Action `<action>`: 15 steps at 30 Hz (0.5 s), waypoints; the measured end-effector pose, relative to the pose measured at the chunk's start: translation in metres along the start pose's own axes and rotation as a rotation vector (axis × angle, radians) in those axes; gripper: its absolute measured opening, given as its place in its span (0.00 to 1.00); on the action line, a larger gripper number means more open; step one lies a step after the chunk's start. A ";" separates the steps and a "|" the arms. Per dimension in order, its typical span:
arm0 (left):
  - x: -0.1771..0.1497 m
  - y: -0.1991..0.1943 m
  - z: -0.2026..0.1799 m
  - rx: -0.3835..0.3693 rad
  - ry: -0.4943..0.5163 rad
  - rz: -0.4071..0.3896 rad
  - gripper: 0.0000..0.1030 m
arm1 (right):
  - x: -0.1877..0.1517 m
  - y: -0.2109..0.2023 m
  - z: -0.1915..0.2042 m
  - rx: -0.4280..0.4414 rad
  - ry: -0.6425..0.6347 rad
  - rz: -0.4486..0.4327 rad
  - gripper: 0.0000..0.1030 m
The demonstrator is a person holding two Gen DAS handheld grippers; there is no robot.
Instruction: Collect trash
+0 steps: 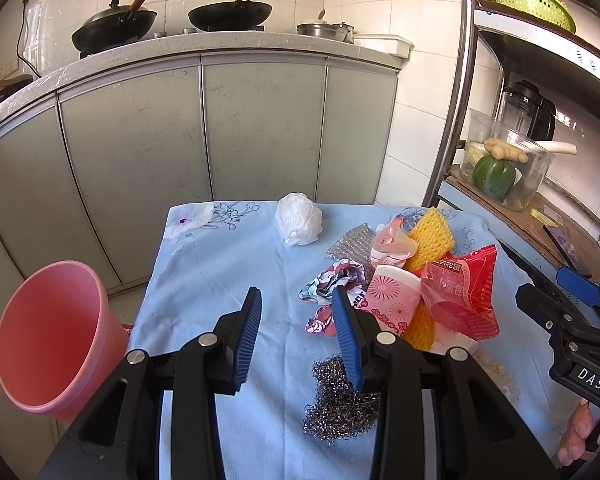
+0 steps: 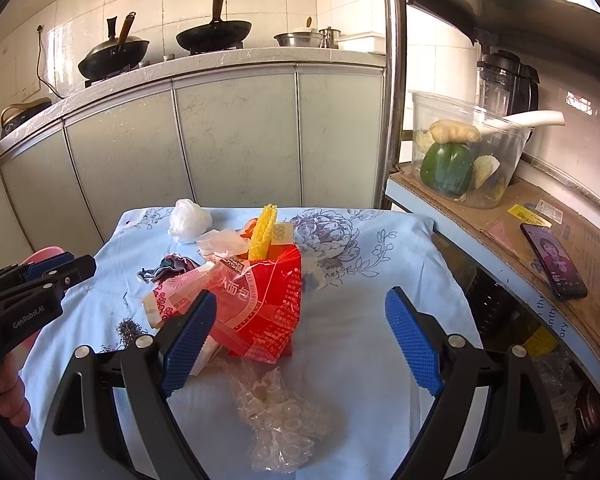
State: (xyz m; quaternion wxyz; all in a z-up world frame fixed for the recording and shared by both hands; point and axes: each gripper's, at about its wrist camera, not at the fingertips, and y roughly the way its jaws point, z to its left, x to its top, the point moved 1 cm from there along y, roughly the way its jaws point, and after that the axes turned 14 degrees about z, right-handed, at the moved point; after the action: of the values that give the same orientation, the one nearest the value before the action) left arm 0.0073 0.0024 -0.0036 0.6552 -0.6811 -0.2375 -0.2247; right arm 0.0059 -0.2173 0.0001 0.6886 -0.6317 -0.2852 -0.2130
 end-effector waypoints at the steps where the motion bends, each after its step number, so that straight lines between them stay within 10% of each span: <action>1: 0.000 0.000 0.000 0.000 0.000 0.000 0.35 | 0.000 0.000 0.000 0.000 0.000 0.000 0.84; 15: -0.003 0.010 0.010 -0.012 -0.025 0.028 0.35 | -0.003 0.007 0.005 0.009 -0.008 0.017 0.84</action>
State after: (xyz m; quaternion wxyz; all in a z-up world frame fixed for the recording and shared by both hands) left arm 0.0112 0.0116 -0.0131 0.6512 -0.6908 -0.2350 -0.2084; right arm 0.0075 -0.2121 -0.0074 0.6921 -0.6319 -0.2835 -0.2034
